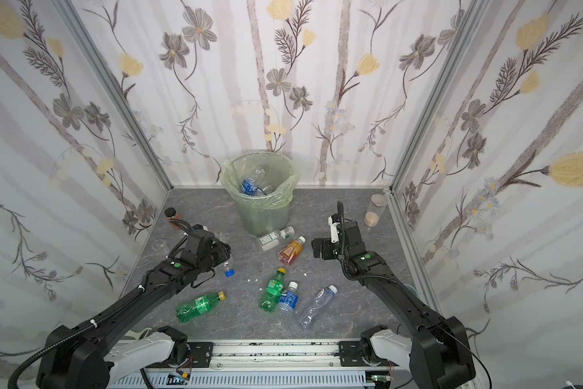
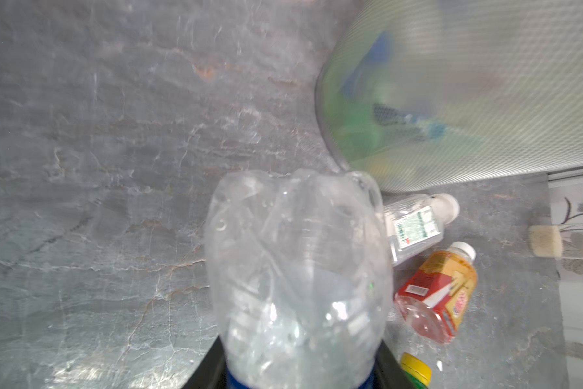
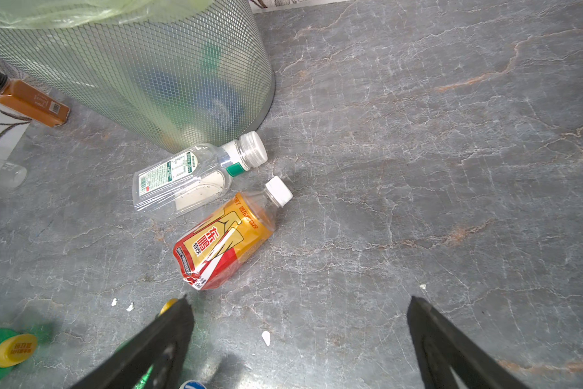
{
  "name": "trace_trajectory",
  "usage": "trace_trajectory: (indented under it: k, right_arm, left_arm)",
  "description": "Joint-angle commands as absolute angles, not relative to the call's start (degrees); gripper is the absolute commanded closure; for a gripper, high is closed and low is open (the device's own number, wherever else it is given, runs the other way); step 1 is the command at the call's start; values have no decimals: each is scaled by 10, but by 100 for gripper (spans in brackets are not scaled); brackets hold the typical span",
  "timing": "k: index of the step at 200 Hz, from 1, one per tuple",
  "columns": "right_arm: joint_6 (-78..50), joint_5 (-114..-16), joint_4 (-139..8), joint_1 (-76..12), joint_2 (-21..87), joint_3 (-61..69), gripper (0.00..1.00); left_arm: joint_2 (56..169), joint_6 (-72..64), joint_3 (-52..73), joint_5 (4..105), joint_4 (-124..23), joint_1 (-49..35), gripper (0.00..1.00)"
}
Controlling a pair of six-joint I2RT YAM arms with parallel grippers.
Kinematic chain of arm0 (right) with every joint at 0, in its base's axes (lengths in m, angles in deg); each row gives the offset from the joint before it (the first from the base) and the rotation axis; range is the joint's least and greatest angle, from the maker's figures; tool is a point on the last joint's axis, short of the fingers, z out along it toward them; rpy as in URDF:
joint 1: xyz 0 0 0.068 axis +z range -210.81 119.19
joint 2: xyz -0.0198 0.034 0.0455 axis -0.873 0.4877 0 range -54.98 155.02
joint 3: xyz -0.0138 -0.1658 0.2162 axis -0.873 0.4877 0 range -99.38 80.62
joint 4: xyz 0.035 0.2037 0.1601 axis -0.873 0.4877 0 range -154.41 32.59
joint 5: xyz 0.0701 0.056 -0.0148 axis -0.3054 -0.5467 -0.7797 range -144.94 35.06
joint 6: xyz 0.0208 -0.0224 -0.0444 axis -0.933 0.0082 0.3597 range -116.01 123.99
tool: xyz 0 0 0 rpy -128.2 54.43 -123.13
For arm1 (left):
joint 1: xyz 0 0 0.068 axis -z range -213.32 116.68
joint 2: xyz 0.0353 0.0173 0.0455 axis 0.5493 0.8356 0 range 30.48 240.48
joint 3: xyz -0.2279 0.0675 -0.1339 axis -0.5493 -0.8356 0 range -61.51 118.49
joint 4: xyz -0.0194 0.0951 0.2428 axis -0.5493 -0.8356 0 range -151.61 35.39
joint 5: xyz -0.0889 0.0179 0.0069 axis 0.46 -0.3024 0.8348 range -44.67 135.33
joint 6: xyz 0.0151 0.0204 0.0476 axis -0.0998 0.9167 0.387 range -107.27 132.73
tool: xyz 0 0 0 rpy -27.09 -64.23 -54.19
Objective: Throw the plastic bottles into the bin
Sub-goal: 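Carry the water bottle with the left gripper and release it into the bin, then withdraw the left gripper from the bin while the right gripper moves toward the bottles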
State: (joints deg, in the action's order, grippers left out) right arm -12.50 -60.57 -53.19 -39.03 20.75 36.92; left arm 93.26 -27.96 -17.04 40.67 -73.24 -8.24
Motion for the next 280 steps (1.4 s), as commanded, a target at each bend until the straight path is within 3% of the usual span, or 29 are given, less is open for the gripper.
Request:
trace_trajectory:
  k: [1, 42, 50, 69, 93, 123, 214, 280]
  right_arm:
    - [-133, -618, -560, -390, 212, 370, 0]
    - [-142, -626, -560, -389, 199, 370, 0]
    - [-145, -628, -561, -389, 195, 379, 1]
    - [-153, -637, -560, -388, 186, 392, 1]
    - [-154, -627, -527, -385, 169, 390, 0]
    - [-172, -619, -512, -385, 125, 407, 1]
    - [-262, -563, -368, -351, 97, 422, 5]
    - [-309, -517, -272, -281, 119, 403, 4]
  left_arm:
    - [939, -221, -80, 430, -764, -83, 55]
    - [1114, -193, 253, 469, -765, -83, 52]
    - [1163, -193, 327, 474, -765, -84, 43]
    - [1279, -192, 485, 475, -780, -89, 1]
    - [1344, -196, 579, 475, -811, -89, 0]
    - [1295, -168, 499, 440, -813, -90, 0]
    - [1003, -97, 111, 343, -813, -105, 0]
    - [910, -110, -77, 311, -812, -127, 0]
